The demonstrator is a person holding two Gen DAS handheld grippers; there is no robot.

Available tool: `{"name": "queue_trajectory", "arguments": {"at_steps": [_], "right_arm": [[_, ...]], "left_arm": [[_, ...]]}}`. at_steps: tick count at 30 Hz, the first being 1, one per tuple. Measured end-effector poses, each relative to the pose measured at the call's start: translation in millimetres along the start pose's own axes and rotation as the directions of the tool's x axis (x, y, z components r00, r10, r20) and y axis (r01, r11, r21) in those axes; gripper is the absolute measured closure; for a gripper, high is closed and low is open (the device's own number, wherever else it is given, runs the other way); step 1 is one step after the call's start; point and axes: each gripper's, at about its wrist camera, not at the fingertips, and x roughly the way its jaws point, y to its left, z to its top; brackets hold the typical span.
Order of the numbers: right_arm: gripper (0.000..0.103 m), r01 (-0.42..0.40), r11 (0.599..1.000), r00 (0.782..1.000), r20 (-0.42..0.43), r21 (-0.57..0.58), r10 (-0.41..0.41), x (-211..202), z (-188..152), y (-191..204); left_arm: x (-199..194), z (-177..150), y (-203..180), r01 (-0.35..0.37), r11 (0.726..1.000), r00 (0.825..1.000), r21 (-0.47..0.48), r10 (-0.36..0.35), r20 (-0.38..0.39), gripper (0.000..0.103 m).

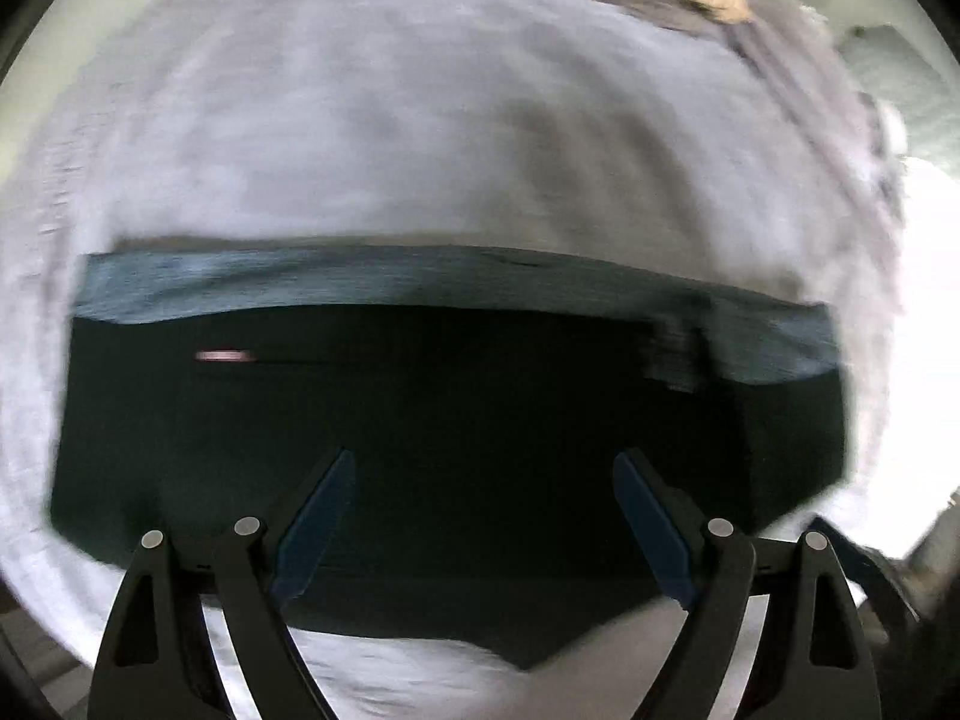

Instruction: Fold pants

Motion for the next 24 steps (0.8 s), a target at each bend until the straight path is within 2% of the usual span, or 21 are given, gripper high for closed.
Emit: {"name": "queue_trajectory", "arguments": {"at_steps": [1,2,3,4,6,7,9,10,11,12,14,16,18,20,23,24], "right_arm": [[0.04,-0.066,0.986,0.998,-0.002,0.154,0.067,-3,-3,-28],[0.04,-0.127,0.947,0.992,0.013,0.297,0.129,-4,-7,-56],[0.04,-0.192,0.88,0.981,0.052,0.433,0.189,-4,-13,-85],[0.04,-0.241,0.823,0.969,0.088,0.515,0.229,-3,-17,-106],[0.041,-0.279,0.78,0.958,0.113,0.56,0.262,2,-21,-125],[0.041,-0.292,0.763,0.954,0.115,0.577,0.278,7,-22,-131],[0.044,-0.328,0.699,0.938,0.133,0.636,0.32,21,-25,-144],[0.054,-0.343,0.658,0.93,0.144,0.671,0.338,30,-28,-150],[0.097,-0.35,0.637,0.926,0.152,0.686,0.346,32,-39,-148],[0.098,-0.362,0.606,0.918,0.158,0.709,0.363,38,-41,-151],[0.099,-0.377,0.608,0.914,0.173,0.699,0.368,34,-40,-151],[0.099,-0.399,0.655,0.909,0.181,0.642,0.376,20,-30,-140],[0.099,-0.363,0.707,0.924,0.135,0.607,0.358,19,-27,-131],[0.099,-0.311,0.728,0.939,0.078,0.61,0.336,29,-37,-131],[0.099,-0.284,0.713,0.943,0.05,0.641,0.33,49,-49,-136],[0.097,-0.285,0.722,0.943,0.048,0.631,0.33,47,-48,-135]], "left_arm": [[2,1,-8,0.054,0.998,0.998,0.011,-0.054,-0.014,0.015],[6,1,-17,0.113,0.993,0.993,0.021,-0.112,-0.032,0.015],[9,2,-26,0.157,0.987,0.987,0.03,-0.155,-0.052,0.015],[15,2,-36,0.195,0.98,0.979,0.042,-0.191,-0.077,0.015],[24,-1,-55,0.228,0.972,0.97,0.064,-0.221,-0.104,0.018],[31,0,-63,0.231,0.97,0.969,0.076,-0.221,-0.112,0.024],[46,-1,-77,0.251,0.965,0.957,0.078,-0.235,-0.168,0.056],[55,-1,-83,0.26,0.963,0.95,0.071,-0.242,-0.198,0.065],[60,-1,-88,0.254,0.965,0.948,0.073,-0.233,-0.215,0.077],[59,-6,-93,0.232,0.969,0.954,0.085,-0.21,-0.215,0.077],[47,-11,-101,0.207,0.97,0.966,0.124,-0.184,-0.18,0.077],[33,-13,-101,0.192,0.966,0.976,0.171,-0.169,-0.14,0.077],[31,-22,-96,0.142,0.969,0.985,0.204,-0.118,-0.125,0.077],[46,-30,-89,0.112,0.975,0.983,0.194,-0.079,-0.168,0.077],[58,-36,-85,0.105,0.98,0.984,0.167,-0.078,-0.16,0.077],[57,-37,-85,0.105,0.981,0.985,0.163,-0.08,-0.154,0.077]]}}
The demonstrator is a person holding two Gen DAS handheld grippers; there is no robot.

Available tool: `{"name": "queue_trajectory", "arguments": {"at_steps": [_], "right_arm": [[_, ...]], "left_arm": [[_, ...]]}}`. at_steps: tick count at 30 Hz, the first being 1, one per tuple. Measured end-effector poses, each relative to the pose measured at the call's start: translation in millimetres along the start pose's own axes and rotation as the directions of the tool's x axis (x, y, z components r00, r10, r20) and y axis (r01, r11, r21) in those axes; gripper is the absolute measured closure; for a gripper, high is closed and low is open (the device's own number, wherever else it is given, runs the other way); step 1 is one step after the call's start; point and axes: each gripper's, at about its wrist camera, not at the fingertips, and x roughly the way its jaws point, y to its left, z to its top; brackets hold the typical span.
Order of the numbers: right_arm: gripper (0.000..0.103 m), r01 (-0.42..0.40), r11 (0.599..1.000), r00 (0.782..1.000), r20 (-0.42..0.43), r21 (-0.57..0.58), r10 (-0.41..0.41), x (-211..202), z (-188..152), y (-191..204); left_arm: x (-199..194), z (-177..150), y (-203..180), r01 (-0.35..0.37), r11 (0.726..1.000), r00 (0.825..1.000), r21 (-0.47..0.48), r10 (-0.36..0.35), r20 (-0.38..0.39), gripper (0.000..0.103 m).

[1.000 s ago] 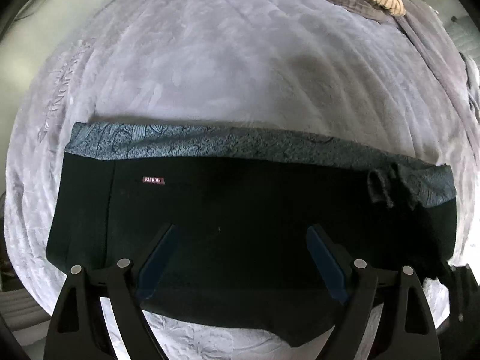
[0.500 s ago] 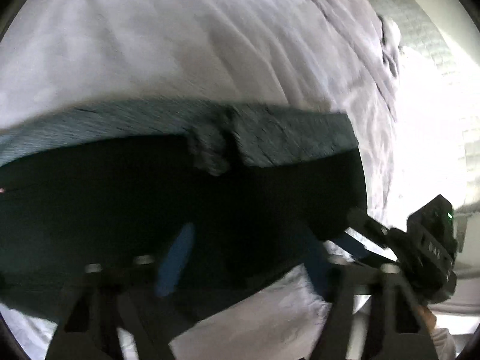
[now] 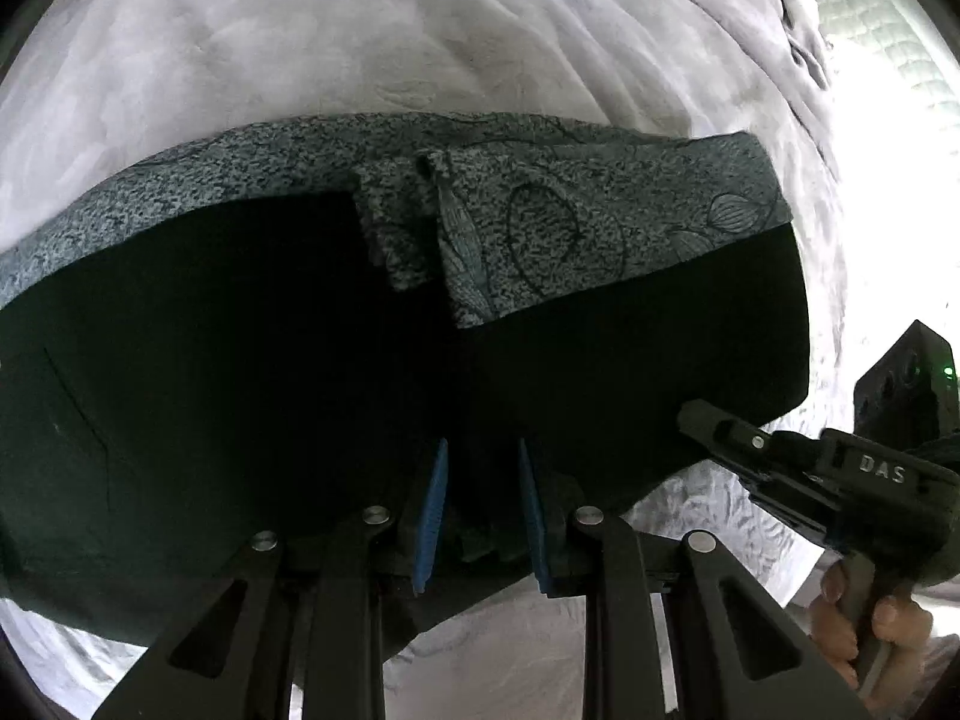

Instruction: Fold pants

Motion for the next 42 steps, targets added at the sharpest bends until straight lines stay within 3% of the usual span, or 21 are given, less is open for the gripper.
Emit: {"name": "queue_trajectory", "arguments": {"at_steps": [4,6,8,11,14,17,19,20,21,22,25,27,29,31,32,34,35,36,38,39,42], "right_arm": [[0.077,0.048,0.987,0.996,-0.067,-0.156,-0.059,-8,-1,27],[0.052,0.065,0.954,0.994,-0.064,-0.292,-0.087,-18,1,53],[0.042,0.073,0.919,0.995,-0.031,-0.386,-0.092,-30,10,71],[0.042,0.158,0.867,0.987,0.084,-0.474,-0.134,-42,36,89],[0.042,0.149,0.877,0.989,0.087,-0.457,-0.122,-45,72,90],[0.042,0.269,0.854,0.963,0.147,-0.446,-0.227,-41,100,80],[0.046,0.278,0.871,0.96,0.087,-0.406,-0.267,-23,126,62],[0.066,0.255,0.89,0.965,0.041,-0.377,-0.259,-17,133,57],[0.066,0.205,0.918,0.974,-0.019,-0.34,-0.224,-12,136,52],[0.066,0.204,0.912,0.974,-0.021,-0.355,-0.226,-13,133,54],[0.066,0.297,0.845,0.945,0.01,-0.445,-0.327,-5,123,65],[0.044,0.4,0.813,0.906,0.05,-0.423,-0.42,7,121,61],[0.044,0.43,0.802,0.894,0.074,-0.414,-0.442,13,118,62],[0.043,0.448,0.787,0.889,0.114,-0.424,-0.444,9,108,72],[0.044,0.508,0.738,0.858,0.182,-0.444,-0.481,2,97,82],[0.043,0.591,0.66,0.805,0.293,-0.463,-0.516,-8,79,98],[0.043,0.589,0.647,0.808,0.34,-0.485,-0.482,-16,65,109],[0.044,0.556,0.662,0.831,0.337,-0.502,-0.443,-23,59,115],[0.05,0.422,0.714,0.906,0.24,-0.559,-0.348,-13,45,130],[0.055,0.374,0.726,0.926,0.194,-0.578,-0.323,-2,41,137],[0.057,0.274,0.764,0.958,0.101,-0.585,-0.267,45,37,154]], "left_arm": [[-3,-1,-2,-0.005,1.0,1.0,0.012,0.005,0.003,0.077],[-3,0,-4,-0.001,1.0,1.0,0.014,0.001,0.003,0.077],[-1,4,-7,-0.003,1.0,1.0,0.014,0.002,0.006,0.077],[2,6,-10,-0.014,1.0,1.0,0.02,0.014,-0.001,0.077],[2,6,-10,-0.013,1.0,1.0,0.012,0.013,-0.003,0.077],[2,6,-7,-0.001,1.0,1.0,0.008,0.001,0.0,0.077],[1,6,-6,0.003,1.0,1.0,0.001,-0.003,-0.007,0.077],[0,6,-5,0.001,1.0,1.0,0.002,-0.001,-0.01,0.077],[-1,6,-5,-0.007,1.0,1.0,0.005,0.007,-0.011,0.077],[-3,4,-4,-0.012,1.0,1.0,0.015,0.012,-0.006,0.077],[0,2,-3,-0.009,1.0,1.0,0.023,0.009,-0.001,0.077],[1,4,-6,-0.028,0.999,1.0,0.016,0.028,0.0,0.077],[-1,6,-7,-0.043,0.999,0.999,0.013,0.043,0.002,0.077],[-6,4,-8,-0.071,0.997,0.997,0.01,0.071,0.015,0.062],[-10,2,-6,-0.106,0.994,0.994,0.011,0.106,0.035,0.046],[-18,-2,-1,-0.119,0.993,0.991,0.009,0.118,0.062,0.044],[-21,-5,4,-0.114,0.994,0.992,0.002,0.113,0.062,0.043],[-24,-7,8,-0.117,0.993,0.991,-0.006,0.117,0.062,0.042],[-29,-13,17,-0.136,0.991,0.989,-0.018,0.137,0.061,0.042],[-31,-16,20,-0.148,0.989,0.987,-0.023,0.149,0.06,0.042],[-40,-27,34,-0.184,0.982,0.981,-0.039,0.186,0.056,0.042]]}}
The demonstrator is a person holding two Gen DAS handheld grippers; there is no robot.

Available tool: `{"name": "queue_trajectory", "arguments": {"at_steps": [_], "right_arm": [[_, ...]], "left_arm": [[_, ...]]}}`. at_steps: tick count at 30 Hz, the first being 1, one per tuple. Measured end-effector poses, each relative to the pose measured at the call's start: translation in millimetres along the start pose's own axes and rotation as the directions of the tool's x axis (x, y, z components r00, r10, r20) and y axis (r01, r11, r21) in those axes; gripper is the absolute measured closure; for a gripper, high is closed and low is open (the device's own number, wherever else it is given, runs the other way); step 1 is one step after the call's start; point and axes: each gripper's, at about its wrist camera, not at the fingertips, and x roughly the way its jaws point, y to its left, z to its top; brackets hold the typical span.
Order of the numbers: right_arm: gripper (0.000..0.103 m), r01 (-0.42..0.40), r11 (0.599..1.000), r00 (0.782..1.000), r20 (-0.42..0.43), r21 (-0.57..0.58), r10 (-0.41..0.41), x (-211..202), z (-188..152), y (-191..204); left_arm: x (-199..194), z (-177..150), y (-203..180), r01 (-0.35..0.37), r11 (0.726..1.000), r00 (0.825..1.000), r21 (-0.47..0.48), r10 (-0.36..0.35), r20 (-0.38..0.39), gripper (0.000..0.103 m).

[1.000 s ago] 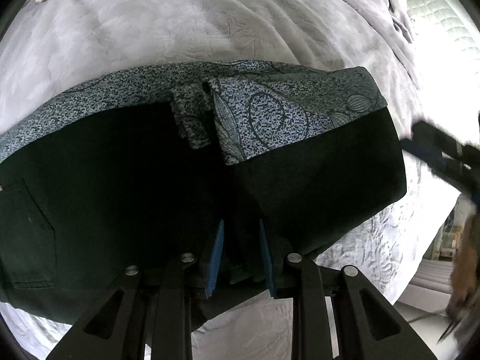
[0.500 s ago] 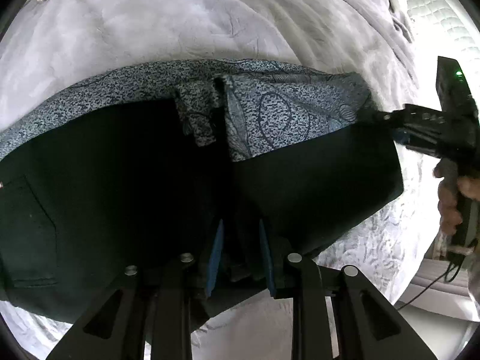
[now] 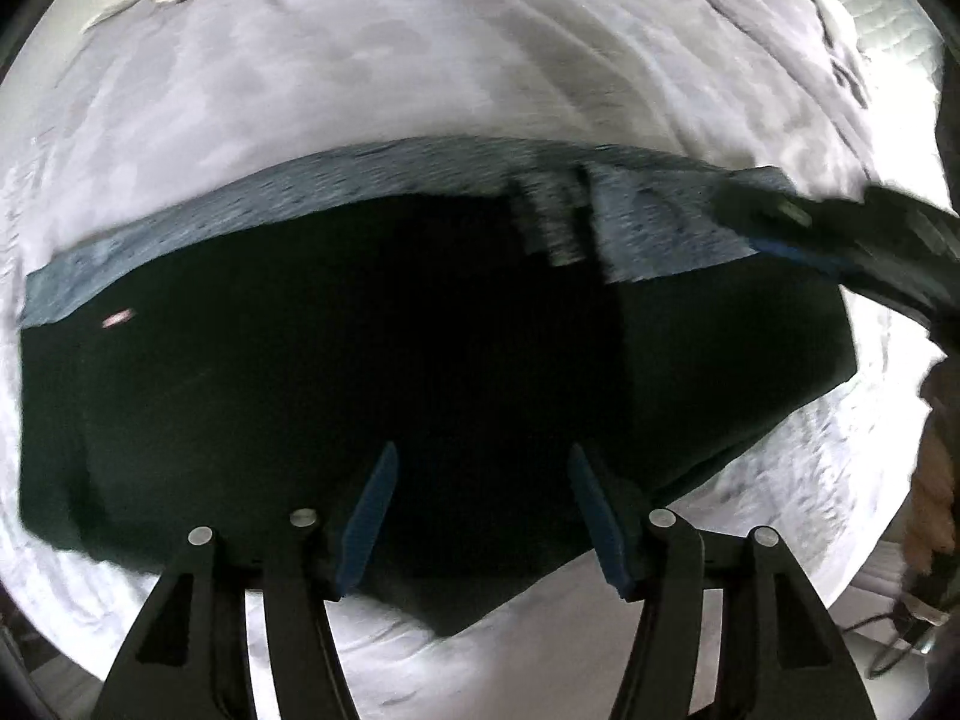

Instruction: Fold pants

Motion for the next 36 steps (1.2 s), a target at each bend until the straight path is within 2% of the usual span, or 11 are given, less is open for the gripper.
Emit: {"name": "queue_trajectory", "arguments": {"at_steps": [3,4,6,8,10,13,16,18,21,24,36], "right_arm": [[0.057,-0.09,0.993,0.991,-0.09,0.074,0.096,50,4,11],[0.057,-0.075,0.994,0.99,-0.111,0.074,0.083,62,2,19],[0.055,-0.044,0.999,0.995,-0.09,-0.007,0.044,50,-10,34],[0.055,-0.154,0.988,0.983,-0.109,-0.019,0.151,39,-15,41],[0.055,-0.108,0.993,0.99,-0.093,-0.041,0.104,22,-23,44],[0.054,0.056,0.998,0.998,-0.02,-0.032,-0.057,-7,-35,27],[0.054,0.12,0.991,0.989,-0.089,0.055,-0.115,-7,-56,-5],[0.054,0.101,0.99,0.985,-0.149,0.093,-0.087,4,-67,-14],[0.053,0.082,0.995,0.987,-0.141,0.064,-0.072,-2,-74,-1],[0.038,0.057,0.998,0.988,-0.147,0.037,-0.05,-6,-79,17],[0.025,0.165,0.984,0.976,-0.136,-0.065,-0.173,-39,-107,64]], "left_arm": [[-6,-12,19,-0.016,0.999,1.0,-0.031,0.016,-0.007,0.042],[-8,-16,28,-0.028,0.999,1.0,-0.04,0.027,-0.013,0.042],[-11,-23,39,-0.044,0.998,0.999,-0.051,0.043,-0.013,0.042],[-15,-29,52,-0.053,0.996,0.999,-0.072,0.052,-0.013,0.042],[-17,-35,65,-0.06,0.994,0.998,-0.09,0.059,-0.02,0.042],[-19,-42,78,-0.073,0.991,0.997,-0.108,0.071,-0.028,0.042],[-19,-48,82,-0.086,0.991,0.996,-0.098,0.082,-0.04,0.042],[-21,-53,80,-0.1,0.992,0.994,-0.08,0.096,-0.047,0.042],[-27,-59,76,-0.106,0.992,0.994,-0.064,0.104,-0.04,0.042],[-36,-61,72,-0.115,0.992,0.993,-0.05,0.113,-0.036,0.042],[-70,-72,77,-0.133,0.991,0.991,-0.033,0.133,0.012,0.041]]}}
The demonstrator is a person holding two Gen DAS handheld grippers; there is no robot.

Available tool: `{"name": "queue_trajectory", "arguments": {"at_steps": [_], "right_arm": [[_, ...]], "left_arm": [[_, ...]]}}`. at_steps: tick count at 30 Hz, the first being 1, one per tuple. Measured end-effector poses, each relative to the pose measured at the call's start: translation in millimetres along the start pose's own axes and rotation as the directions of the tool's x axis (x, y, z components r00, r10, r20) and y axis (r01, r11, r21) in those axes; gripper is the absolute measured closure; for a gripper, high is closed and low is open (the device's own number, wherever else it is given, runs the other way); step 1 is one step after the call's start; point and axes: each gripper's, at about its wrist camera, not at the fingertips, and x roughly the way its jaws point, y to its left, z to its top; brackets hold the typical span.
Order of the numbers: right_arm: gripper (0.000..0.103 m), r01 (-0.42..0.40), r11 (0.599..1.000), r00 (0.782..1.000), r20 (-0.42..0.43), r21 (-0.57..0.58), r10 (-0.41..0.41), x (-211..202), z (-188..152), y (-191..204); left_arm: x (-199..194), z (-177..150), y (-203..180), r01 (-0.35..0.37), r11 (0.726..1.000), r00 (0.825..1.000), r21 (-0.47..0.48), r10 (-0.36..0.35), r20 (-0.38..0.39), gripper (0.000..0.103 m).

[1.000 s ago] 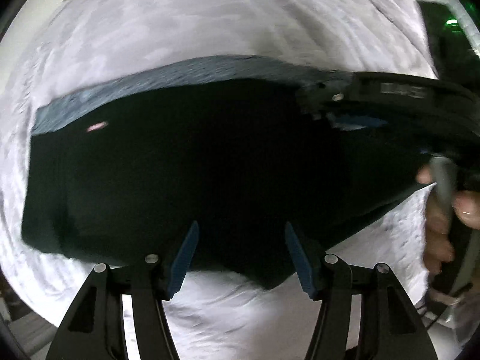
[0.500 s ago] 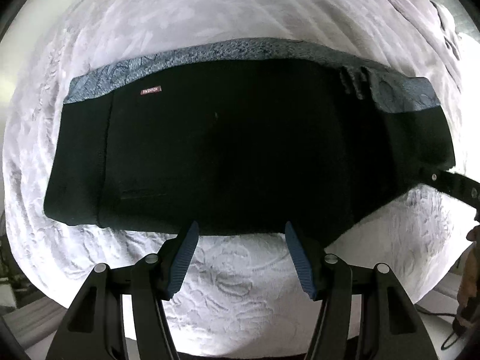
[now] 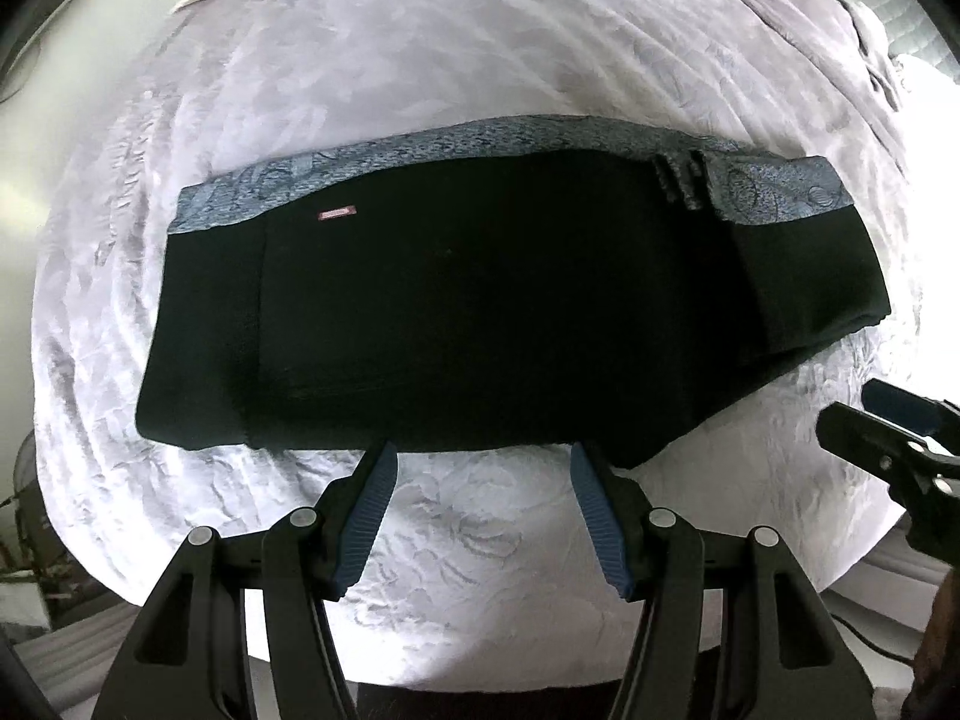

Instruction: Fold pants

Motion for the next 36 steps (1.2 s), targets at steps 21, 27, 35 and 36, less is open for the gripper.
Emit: {"name": "queue_trajectory", "arguments": {"at_steps": [21,27,35,36], "right_arm": [[0.014,0.121,0.971,0.991,0.08,-0.206,-0.106,-35,5,71],[0.0,0.149,0.964,0.988,0.077,-0.219,-0.136,-32,7,83],[0.0,0.182,0.958,0.983,0.042,-0.223,-0.177,-23,10,94],[0.0,0.183,0.958,0.983,0.04,-0.219,-0.179,-23,11,93]], "left_arm": [[-26,-6,41,0.044,0.989,0.996,-0.143,-0.032,0.086,0.0],[-23,-9,56,0.051,0.982,0.996,-0.179,-0.037,0.082,0.0],[-17,-15,72,0.03,0.98,0.998,-0.194,-0.017,0.067,0.0],[-16,-15,73,0.03,0.981,0.998,-0.194,-0.017,0.067,0.0]]}}
